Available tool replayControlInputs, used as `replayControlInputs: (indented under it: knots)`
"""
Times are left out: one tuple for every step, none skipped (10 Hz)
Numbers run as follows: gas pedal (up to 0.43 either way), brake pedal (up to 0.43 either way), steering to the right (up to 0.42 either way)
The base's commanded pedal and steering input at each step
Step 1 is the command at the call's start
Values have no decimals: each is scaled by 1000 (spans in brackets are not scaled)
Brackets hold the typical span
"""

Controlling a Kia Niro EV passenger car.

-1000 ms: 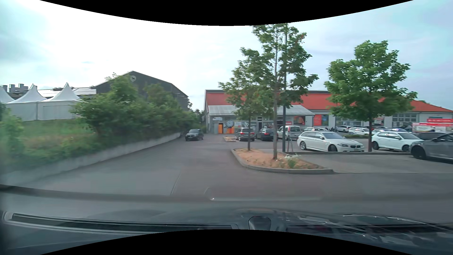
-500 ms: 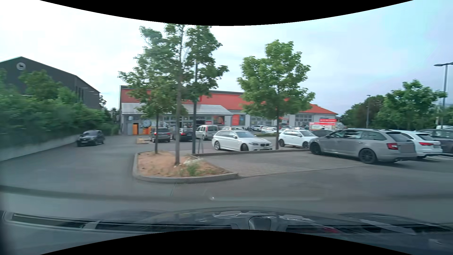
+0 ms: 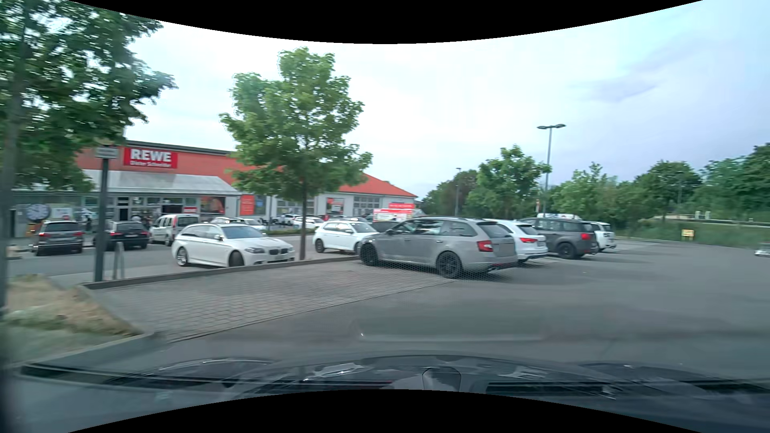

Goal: Follow the waypoints while adhering to traffic rules and regulations

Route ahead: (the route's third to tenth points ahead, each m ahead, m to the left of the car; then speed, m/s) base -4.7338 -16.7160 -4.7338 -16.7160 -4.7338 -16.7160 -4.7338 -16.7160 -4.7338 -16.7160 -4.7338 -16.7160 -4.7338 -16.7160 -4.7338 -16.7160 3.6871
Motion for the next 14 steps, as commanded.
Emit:
replayControlInputs:
  knots:
    - [28,0,839]
    - [39,0,805]
    - [39,0,760]
    - [47,0,706]
    - [47,0,648]
    - [59,0,577]
    - [59,0,529]
    - [67,0,485]
    - [67,0,423]
    - [67,0,368]
    - [67,0,327]
    - [67,0,288]
    - [59,0,254]
    - [59,0,230]
